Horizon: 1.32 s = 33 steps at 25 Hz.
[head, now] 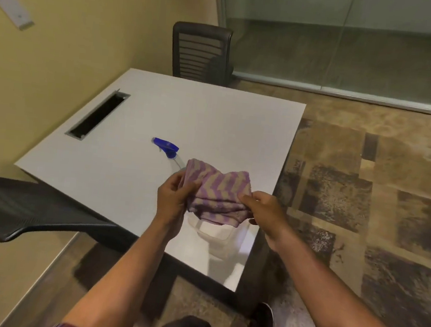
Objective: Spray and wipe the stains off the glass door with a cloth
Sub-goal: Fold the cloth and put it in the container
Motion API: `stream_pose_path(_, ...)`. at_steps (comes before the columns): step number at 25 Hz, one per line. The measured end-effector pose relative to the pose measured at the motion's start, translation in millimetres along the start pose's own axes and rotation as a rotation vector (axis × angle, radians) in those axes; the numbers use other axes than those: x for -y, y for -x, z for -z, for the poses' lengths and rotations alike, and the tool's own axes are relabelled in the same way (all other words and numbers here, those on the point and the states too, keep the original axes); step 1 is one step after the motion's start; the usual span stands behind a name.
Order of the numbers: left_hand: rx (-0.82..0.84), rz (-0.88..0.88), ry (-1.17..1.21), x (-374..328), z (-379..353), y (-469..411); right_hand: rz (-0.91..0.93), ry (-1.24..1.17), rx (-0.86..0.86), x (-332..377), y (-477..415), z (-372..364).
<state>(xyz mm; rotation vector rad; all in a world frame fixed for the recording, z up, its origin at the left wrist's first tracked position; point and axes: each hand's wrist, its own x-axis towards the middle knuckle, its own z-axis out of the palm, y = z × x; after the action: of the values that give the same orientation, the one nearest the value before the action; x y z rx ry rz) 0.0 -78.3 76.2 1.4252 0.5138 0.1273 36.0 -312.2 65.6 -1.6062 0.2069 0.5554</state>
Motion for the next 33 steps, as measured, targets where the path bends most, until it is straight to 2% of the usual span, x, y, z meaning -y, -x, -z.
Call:
stream_pose_path(3,0.022,0.085,-0.112,14.3,4.6,-18.1,-0.052,-0.08,-0.032,-10.7,-15.2,-7.4)
stream_pose_path(7,0.129,0.192,-0.286,31.3,18.8,-44.0,-0.087,-0.033,-0.094,-24.7,-32.6,-22.3)
stream_pose_path(11,0.193,0.112,-0.501,38.4,27.4,-66.2,-0.159,-0.025,-0.209,-34.0,-40.4,-41.7)
stream_pose_path(17,0.533,0.184,-0.602,59.8,61.8,-94.3,-0.281,0.059,-0.401,-61.3,-34.7,-84.8)
stream_pose_path(20,0.651,0.122,-0.695,68.0,71.8,-102.1,-0.272,0.068,-0.53,-75.5,-29.9,-105.9)
stream_pose_path(25,0.561,0.027,-0.781,75.4,66.1,-100.5,-0.321,0.133,-0.662,-85.9,-24.4,-123.5)
stream_pose_path(29,0.545,-0.013,-0.875,73.7,59.4,-93.5,-0.308,0.342,-0.663,-82.3,-30.0,-127.1)
stream_pose_path(33,0.554,-0.259,-1.168,64.0,58.1,-83.0,-0.315,0.538,-0.677,-70.8,-23.5,-125.6)
